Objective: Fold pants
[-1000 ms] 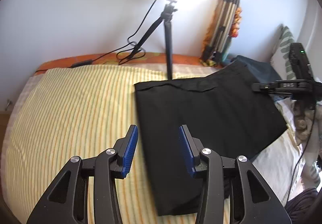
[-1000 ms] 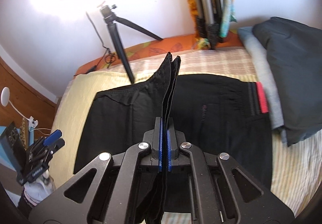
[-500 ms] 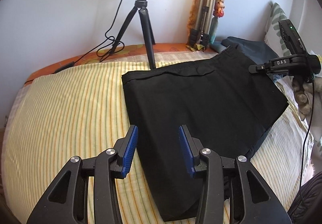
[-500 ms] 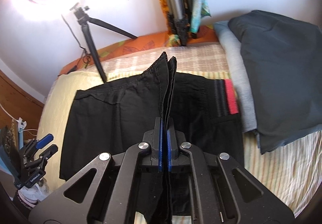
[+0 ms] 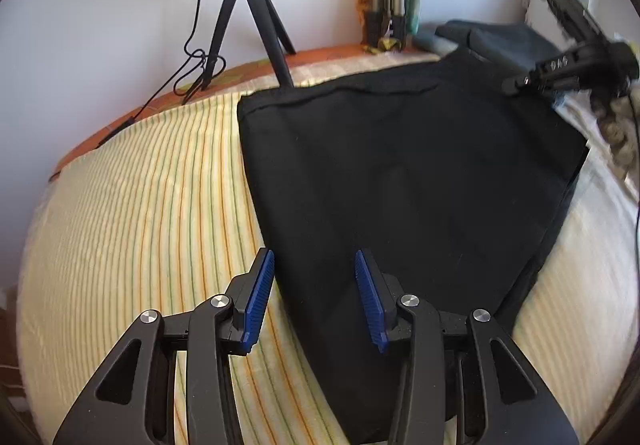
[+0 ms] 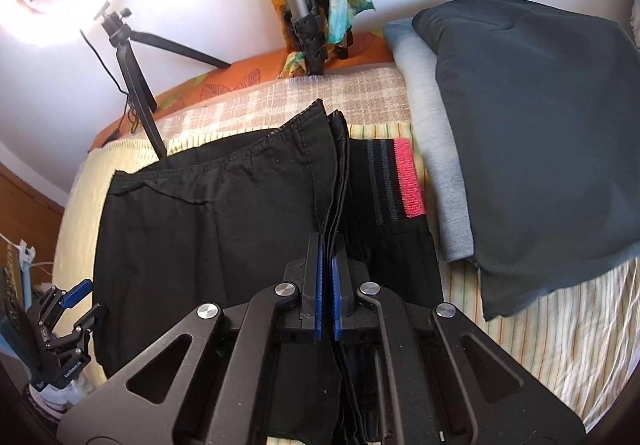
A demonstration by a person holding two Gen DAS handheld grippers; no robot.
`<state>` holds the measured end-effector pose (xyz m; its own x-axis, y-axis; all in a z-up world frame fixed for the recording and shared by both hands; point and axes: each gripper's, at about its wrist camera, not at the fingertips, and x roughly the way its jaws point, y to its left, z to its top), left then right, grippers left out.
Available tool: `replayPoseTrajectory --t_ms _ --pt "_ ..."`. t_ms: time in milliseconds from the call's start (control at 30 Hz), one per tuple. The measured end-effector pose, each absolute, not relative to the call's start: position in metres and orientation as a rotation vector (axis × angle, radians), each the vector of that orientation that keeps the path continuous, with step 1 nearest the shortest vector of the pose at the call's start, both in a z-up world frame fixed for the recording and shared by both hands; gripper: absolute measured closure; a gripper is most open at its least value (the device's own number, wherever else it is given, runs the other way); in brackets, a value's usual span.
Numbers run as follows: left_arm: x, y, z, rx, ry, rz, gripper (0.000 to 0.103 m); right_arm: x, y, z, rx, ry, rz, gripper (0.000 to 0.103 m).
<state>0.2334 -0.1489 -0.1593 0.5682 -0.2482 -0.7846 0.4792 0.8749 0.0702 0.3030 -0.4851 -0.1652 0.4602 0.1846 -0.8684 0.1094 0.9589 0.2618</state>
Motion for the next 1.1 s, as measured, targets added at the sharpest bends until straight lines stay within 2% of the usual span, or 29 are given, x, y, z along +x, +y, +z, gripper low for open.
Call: replayPoseTrajectory --t_ms 200,267,333,500,700,1100 --pt "0.234 -0.142 -0.165 0.28 0.885 -0.438 0.062 0.307 -0.489 -0.178 0.288 1.124 0.028 0.098" --pt "0.233 -0.141 -0.163 0.282 0.883 -0.436 0.062 0.306 -0.487 -0.175 0.245 1.136 0.0 0.09" --pt "0.23 -0.137 -0.157 0.264 0.864 -0.433 0.062 0.3 -0.484 -0.162 0.175 1.119 -0.057 0.087" --pt "0.216 -0.132 -0.139 0.162 0.816 -0.503 0.062 0.286 -0.47 -0.119 0.178 0.99 0.034 0.087" --pt "0.217 -0.134 -0.155 0.108 0.907 -0.561 0.066 0.306 -0.396 -0.095 0.144 0.928 0.302 0.087" --pt "0.22 -0.118 -0.161 0.044 0.964 -0.553 0.066 0.375 -0.241 -0.153 0.005 1.069 0.546 0.087"
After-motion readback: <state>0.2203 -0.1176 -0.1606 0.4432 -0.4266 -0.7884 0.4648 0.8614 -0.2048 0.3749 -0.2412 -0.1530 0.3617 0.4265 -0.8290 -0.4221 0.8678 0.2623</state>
